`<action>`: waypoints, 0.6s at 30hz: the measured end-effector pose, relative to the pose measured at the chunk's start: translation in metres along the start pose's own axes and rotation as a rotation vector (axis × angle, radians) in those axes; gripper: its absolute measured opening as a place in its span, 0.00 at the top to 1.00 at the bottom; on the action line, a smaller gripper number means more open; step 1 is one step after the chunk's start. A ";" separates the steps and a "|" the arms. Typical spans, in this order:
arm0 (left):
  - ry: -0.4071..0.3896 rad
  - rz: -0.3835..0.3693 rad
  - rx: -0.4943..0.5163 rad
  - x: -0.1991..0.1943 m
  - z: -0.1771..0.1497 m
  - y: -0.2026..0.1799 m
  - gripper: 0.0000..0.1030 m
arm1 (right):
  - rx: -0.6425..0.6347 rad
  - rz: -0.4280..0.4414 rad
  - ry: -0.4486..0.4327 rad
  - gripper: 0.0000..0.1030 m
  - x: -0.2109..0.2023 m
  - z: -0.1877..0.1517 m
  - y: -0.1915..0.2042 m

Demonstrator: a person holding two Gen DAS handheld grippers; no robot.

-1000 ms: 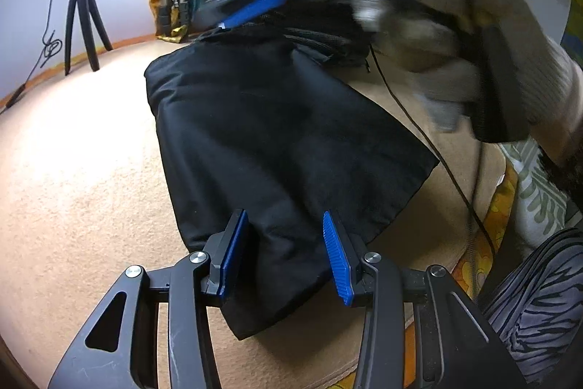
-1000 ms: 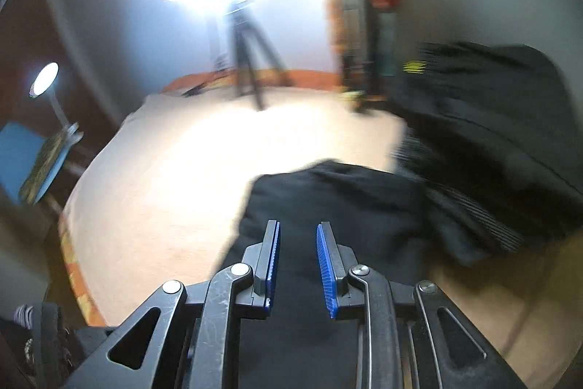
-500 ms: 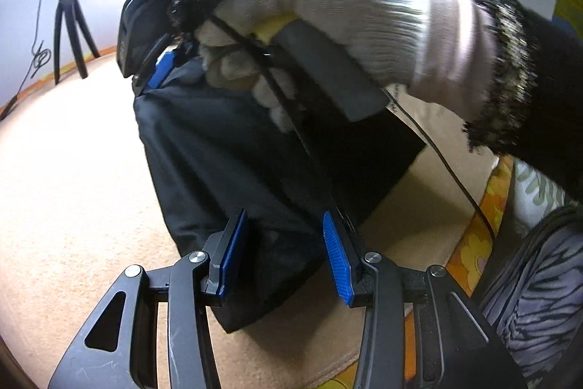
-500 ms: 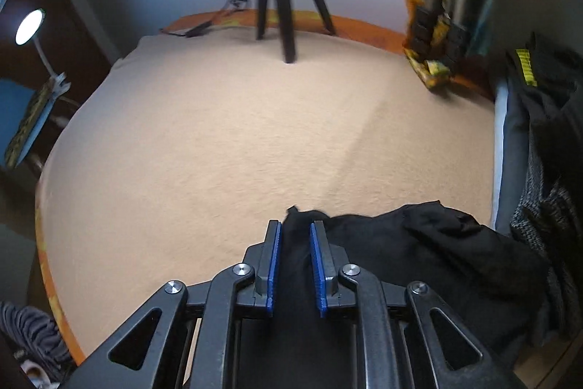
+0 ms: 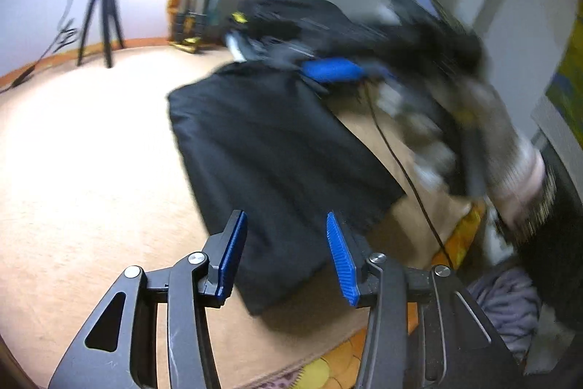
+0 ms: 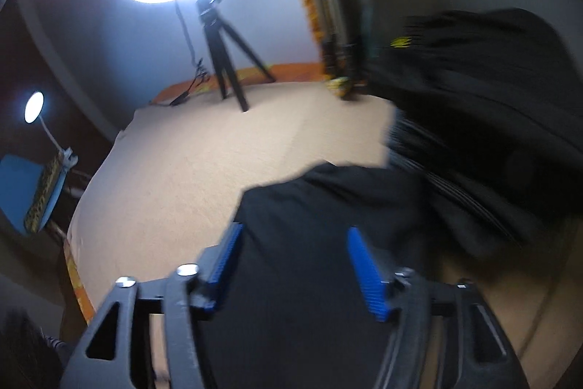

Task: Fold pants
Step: 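Grasp the folded pants bundle with both tools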

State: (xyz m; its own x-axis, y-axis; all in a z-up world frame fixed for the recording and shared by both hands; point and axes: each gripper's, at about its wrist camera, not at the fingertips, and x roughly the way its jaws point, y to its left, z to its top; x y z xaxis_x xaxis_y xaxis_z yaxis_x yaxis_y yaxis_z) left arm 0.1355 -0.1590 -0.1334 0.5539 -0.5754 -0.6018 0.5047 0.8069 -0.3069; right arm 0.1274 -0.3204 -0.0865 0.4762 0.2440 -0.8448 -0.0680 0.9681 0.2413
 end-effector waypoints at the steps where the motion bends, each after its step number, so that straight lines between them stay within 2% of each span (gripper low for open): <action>1: 0.001 0.001 -0.030 0.001 0.004 0.006 0.57 | 0.020 -0.010 -0.005 0.27 -0.008 -0.006 -0.005; 4: 0.002 -0.001 -0.116 0.003 0.012 0.025 0.57 | 0.075 -0.047 -0.009 0.24 -0.022 -0.021 -0.027; 7: 0.017 0.008 -0.173 0.012 0.019 0.041 0.57 | 0.114 -0.038 0.006 0.23 -0.025 -0.030 -0.045; 14: 0.075 -0.019 -0.283 0.037 0.026 0.065 0.57 | 0.181 0.074 0.094 0.22 0.002 -0.045 -0.071; 18: 0.093 -0.037 -0.334 0.042 0.024 0.074 0.57 | 0.224 0.133 0.116 0.22 0.012 -0.050 -0.083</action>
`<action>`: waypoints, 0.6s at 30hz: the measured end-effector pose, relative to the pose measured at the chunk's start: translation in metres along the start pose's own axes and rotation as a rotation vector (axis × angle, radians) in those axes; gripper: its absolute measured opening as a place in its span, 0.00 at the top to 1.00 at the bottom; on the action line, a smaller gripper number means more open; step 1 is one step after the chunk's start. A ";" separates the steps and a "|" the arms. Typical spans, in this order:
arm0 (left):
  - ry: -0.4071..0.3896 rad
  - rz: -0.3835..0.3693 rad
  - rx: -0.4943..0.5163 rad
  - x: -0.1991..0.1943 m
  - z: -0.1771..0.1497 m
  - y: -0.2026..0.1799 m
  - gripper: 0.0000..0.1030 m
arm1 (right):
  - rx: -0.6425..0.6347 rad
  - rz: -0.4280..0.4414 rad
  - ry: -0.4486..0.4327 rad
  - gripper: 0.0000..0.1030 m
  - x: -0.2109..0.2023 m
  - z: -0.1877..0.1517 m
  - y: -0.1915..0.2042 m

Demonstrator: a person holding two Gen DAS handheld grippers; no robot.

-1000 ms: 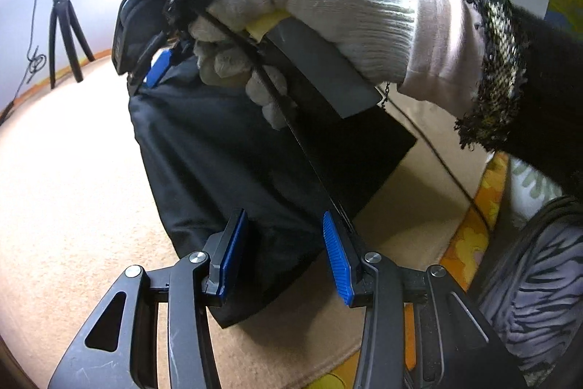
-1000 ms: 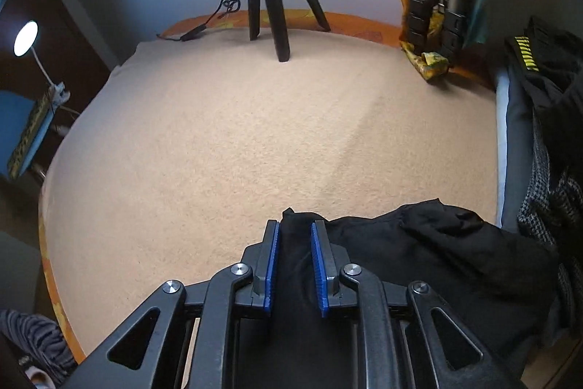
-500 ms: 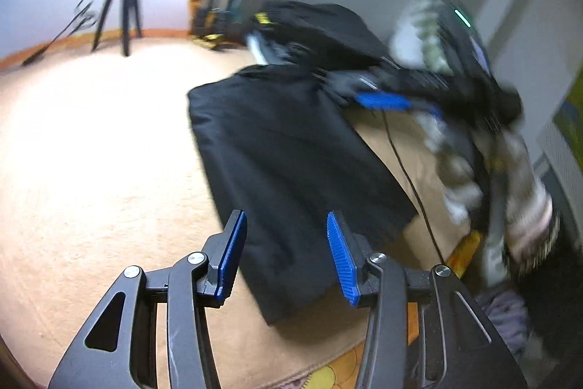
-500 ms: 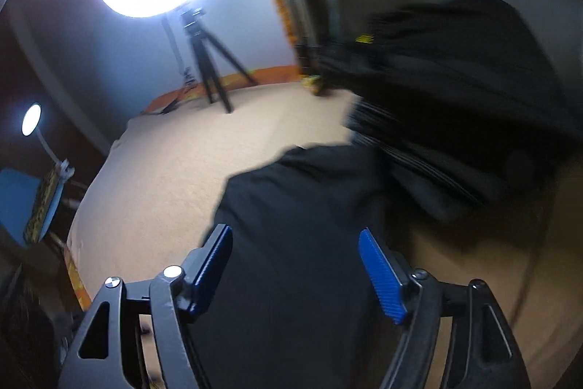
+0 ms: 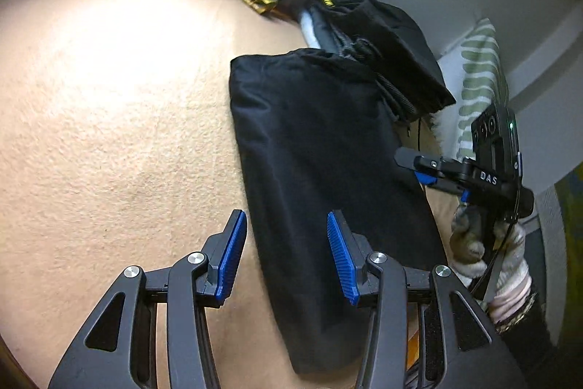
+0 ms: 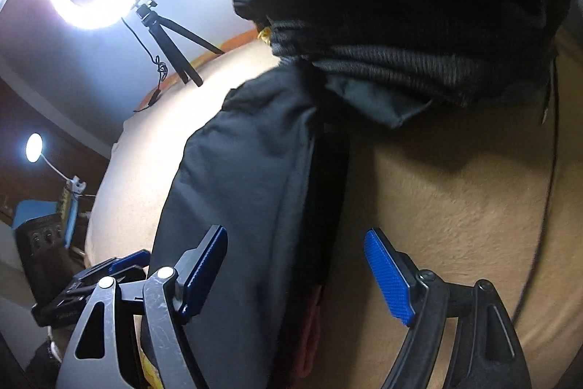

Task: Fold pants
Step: 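Grasp the folded pants bundle with both tools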

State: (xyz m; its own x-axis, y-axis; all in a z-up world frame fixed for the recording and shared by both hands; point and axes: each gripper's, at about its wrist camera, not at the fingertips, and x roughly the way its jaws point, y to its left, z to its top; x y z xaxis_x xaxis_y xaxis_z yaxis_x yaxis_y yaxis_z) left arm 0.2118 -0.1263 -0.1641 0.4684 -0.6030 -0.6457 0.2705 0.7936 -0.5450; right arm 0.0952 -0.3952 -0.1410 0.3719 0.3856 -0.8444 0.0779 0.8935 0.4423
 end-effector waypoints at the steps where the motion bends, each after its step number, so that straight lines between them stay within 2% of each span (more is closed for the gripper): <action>1: 0.004 -0.002 -0.009 0.002 0.001 0.002 0.57 | 0.016 0.024 0.005 0.22 0.001 0.000 -0.004; 5: 0.020 -0.016 -0.043 0.008 0.003 0.009 0.57 | 0.037 0.055 0.022 0.23 0.005 -0.001 -0.016; 13: 0.034 -0.021 -0.021 0.020 0.009 0.003 0.57 | 0.037 0.180 0.054 0.24 0.001 -0.006 -0.031; 15: 0.032 -0.022 -0.008 0.024 0.010 0.001 0.57 | 0.049 0.228 0.069 0.30 0.001 -0.010 -0.035; 17: 0.029 -0.021 0.002 0.026 0.011 -0.001 0.57 | 0.031 0.245 0.085 0.37 0.007 -0.012 -0.028; 18: 0.027 -0.026 -0.002 0.027 0.012 -0.002 0.57 | 0.016 0.243 0.087 0.37 0.010 -0.013 -0.023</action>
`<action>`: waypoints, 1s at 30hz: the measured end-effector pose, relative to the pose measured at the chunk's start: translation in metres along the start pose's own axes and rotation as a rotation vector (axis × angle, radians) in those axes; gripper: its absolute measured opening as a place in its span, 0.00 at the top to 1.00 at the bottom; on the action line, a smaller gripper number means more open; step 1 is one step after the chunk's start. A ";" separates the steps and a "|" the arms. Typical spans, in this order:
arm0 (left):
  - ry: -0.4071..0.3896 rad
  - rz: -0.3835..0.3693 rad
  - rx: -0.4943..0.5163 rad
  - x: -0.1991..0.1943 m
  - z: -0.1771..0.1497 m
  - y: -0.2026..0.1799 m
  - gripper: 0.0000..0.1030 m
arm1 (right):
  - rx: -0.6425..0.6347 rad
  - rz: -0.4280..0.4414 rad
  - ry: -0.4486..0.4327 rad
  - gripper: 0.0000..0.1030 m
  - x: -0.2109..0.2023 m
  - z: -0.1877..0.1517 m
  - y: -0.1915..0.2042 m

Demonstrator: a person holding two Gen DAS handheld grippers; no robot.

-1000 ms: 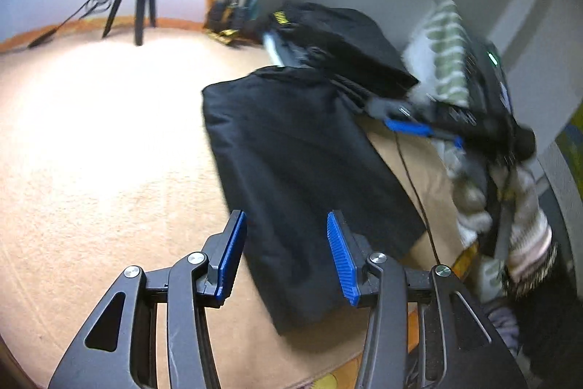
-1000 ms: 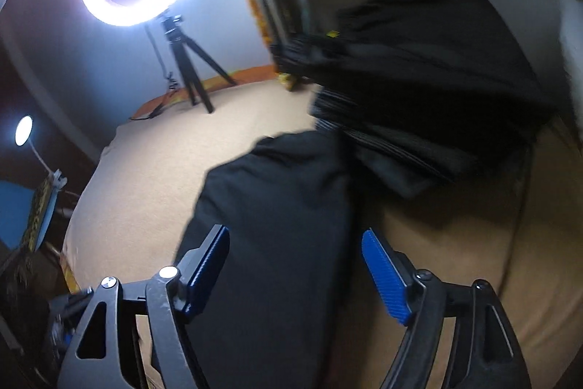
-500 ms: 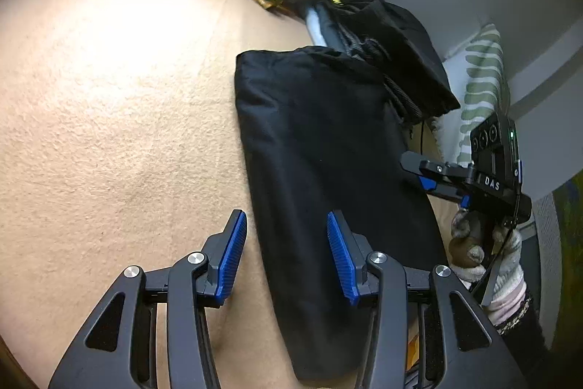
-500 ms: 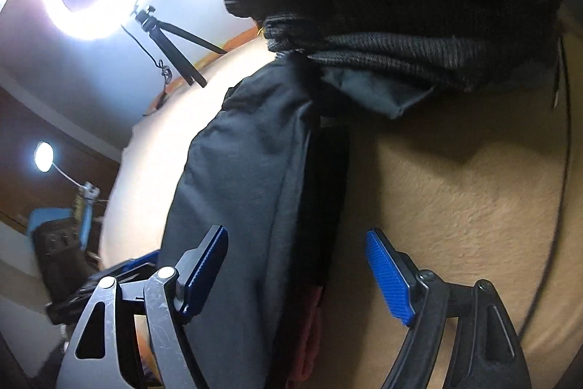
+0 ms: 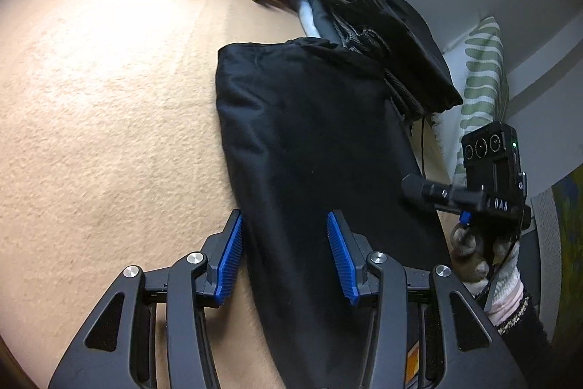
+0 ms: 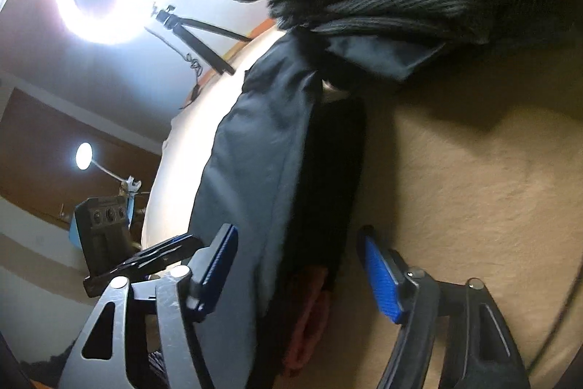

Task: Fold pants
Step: 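Grasp the folded pants bundle with both tools, then lift the bundle with both tools and lower it onto the clothes stack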

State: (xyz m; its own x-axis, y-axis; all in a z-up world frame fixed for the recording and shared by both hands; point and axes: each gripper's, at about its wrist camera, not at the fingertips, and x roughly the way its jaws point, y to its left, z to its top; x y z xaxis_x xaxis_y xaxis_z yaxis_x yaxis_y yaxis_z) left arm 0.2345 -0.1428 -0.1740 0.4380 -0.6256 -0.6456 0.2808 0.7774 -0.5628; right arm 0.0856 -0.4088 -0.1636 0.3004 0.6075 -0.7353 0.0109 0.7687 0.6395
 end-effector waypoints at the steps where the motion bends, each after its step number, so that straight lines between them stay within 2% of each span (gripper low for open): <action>1: -0.001 -0.006 -0.004 0.001 0.000 0.000 0.57 | -0.024 -0.004 0.007 0.37 0.003 -0.001 0.005; 3: -0.006 -0.012 -0.007 0.002 0.001 0.000 0.56 | -0.043 -0.006 0.005 0.37 0.006 -0.002 0.010; 6: -0.017 -0.016 0.011 0.005 0.003 -0.002 0.56 | -0.005 0.035 -0.018 0.37 0.011 -0.002 0.007; 7: -0.020 -0.016 0.015 0.006 0.003 -0.003 0.56 | -0.006 0.024 -0.024 0.40 0.012 -0.002 0.009; 8: -0.023 -0.018 0.014 0.007 0.004 -0.003 0.56 | -0.013 -0.003 -0.026 0.51 0.014 -0.003 0.011; 9: -0.027 -0.021 0.011 0.007 0.005 -0.003 0.56 | -0.015 -0.017 -0.027 0.57 0.013 -0.003 0.010; 10: -0.031 -0.021 0.010 0.008 0.005 -0.003 0.56 | -0.003 -0.014 -0.032 0.60 0.014 -0.003 0.009; 14: -0.046 -0.004 0.011 0.008 0.005 -0.004 0.73 | 0.018 -0.027 -0.061 0.74 0.008 -0.005 0.010; 17: -0.056 -0.004 0.011 0.005 0.006 -0.004 0.81 | -0.003 -0.047 -0.083 0.81 0.002 -0.004 0.021; 30: -0.128 0.005 0.085 -0.021 0.005 -0.023 0.90 | -0.114 -0.120 -0.135 0.89 -0.008 -0.003 0.067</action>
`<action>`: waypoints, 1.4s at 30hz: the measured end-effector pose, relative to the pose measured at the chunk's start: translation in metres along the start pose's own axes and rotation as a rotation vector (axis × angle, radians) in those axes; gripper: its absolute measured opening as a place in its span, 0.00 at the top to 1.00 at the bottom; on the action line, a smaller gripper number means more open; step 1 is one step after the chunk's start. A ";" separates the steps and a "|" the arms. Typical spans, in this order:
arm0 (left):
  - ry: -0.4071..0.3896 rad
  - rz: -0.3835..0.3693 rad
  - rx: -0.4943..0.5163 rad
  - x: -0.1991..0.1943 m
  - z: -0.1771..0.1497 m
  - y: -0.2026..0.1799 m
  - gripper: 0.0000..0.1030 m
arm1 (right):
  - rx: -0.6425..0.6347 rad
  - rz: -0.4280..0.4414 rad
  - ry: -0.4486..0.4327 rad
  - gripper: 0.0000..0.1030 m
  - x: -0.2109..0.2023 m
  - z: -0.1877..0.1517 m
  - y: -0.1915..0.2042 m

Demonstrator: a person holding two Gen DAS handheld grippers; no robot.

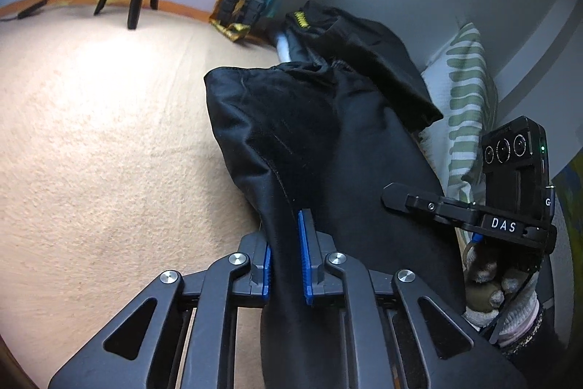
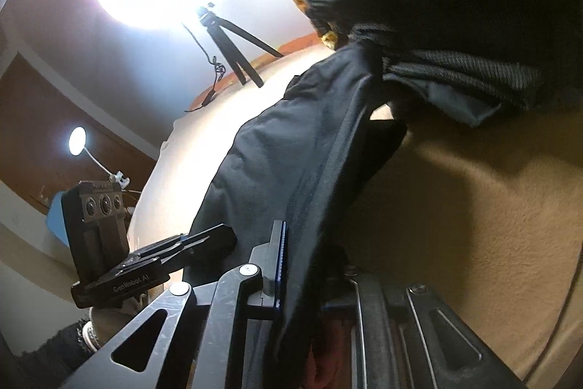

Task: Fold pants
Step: 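Lift the bundle with both tools and lower it onto the clothes stack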

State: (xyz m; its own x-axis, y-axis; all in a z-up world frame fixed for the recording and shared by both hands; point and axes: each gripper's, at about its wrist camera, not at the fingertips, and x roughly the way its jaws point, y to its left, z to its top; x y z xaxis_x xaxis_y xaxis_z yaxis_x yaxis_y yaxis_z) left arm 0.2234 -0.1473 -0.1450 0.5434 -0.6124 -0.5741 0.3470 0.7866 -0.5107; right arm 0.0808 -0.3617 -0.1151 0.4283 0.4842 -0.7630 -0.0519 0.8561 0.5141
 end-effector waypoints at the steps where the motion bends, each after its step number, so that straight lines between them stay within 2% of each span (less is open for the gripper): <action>1: -0.008 -0.001 0.006 -0.003 0.001 -0.002 0.90 | -0.009 -0.007 -0.003 0.89 -0.001 0.000 0.003; 5: -0.042 -0.007 0.037 -0.013 0.004 -0.012 0.91 | -0.071 -0.049 -0.028 0.89 -0.007 -0.002 0.025; 14: -0.130 -0.012 0.135 -0.038 0.015 -0.041 0.91 | -0.155 -0.070 -0.130 0.90 -0.039 0.009 0.052; 16: -0.141 -0.027 0.132 -0.042 0.020 -0.043 0.91 | -0.161 -0.067 -0.152 0.90 -0.048 0.013 0.053; 26: -0.197 -0.090 0.183 -0.045 0.063 -0.079 0.92 | -0.167 -0.096 -0.279 0.90 -0.094 0.036 0.054; 30: -0.216 -0.099 0.237 -0.042 0.084 -0.100 0.92 | -0.195 -0.132 -0.322 0.90 -0.114 0.050 0.056; 37: -0.241 -0.136 0.262 -0.025 0.126 -0.128 0.92 | -0.226 -0.196 -0.371 0.90 -0.140 0.088 0.046; 42: -0.257 -0.130 0.296 -0.009 0.148 -0.145 0.92 | -0.245 -0.236 -0.385 0.90 -0.150 0.116 0.032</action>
State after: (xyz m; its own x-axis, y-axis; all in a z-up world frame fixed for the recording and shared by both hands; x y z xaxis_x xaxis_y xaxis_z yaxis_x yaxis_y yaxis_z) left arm 0.2813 -0.2441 0.0292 0.6407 -0.6985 -0.3188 0.6099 0.7152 -0.3413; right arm 0.1192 -0.4282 0.0607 0.7528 0.2106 -0.6236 -0.1037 0.9735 0.2036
